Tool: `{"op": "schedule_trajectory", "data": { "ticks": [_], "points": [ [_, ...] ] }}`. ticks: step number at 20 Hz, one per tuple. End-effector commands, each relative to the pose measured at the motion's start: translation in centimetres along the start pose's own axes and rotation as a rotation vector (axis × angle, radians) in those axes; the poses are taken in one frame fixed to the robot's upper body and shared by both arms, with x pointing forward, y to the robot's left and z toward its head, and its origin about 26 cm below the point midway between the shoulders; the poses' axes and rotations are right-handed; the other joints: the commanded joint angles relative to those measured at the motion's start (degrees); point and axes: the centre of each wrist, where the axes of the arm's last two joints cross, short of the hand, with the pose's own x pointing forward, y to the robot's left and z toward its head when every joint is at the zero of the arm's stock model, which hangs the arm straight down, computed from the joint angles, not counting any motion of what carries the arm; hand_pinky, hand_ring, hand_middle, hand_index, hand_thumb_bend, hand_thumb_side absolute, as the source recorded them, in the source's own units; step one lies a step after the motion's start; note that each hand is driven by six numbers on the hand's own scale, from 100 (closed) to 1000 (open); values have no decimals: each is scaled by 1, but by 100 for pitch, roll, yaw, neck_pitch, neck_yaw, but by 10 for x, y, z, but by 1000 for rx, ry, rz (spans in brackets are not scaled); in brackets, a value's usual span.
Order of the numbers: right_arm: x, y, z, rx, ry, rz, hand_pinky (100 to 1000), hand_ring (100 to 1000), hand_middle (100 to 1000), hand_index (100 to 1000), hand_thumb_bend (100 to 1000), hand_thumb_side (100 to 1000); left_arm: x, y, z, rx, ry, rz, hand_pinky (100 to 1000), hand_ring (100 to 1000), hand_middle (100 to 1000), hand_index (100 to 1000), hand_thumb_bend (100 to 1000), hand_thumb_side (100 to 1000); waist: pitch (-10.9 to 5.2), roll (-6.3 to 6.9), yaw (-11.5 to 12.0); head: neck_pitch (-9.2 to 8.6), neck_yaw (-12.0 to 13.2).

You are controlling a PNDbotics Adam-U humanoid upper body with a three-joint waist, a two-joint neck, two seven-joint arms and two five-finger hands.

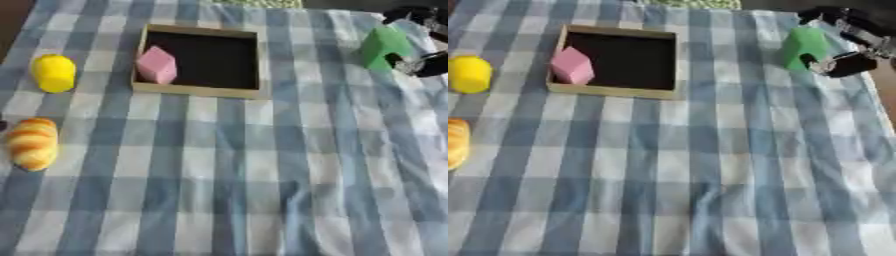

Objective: Pick up objects on the table and place them in the box.

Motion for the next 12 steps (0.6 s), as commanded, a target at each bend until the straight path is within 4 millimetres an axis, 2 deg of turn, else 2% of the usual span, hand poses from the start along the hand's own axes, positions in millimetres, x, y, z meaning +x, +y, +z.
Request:
{"op": "schedule_trajectory", "data": {
  "ticks": [1,5,12],
  "points": [
    [-4,-22,7,-44,18,39,1000,1000,859,1000,198,409,5,1,-3,-10,-19,-13,1000,853,794,838,100,552,-14,-36,-16,-78,-4],
    [-5,-22,7,-36,33,57,1000,1000,888,1000,239,446,5,0,-3,-15,-18,-12,1000,853,794,838,100,553,1,-43,-17,-95,-11],
    [-11,-19,9,-38,67,71,1000,1000,878,1000,236,445,5,0,-4,-18,-18,-14,1000,855,795,838,100,553,36,-37,-6,-140,-29]
  ]
}}
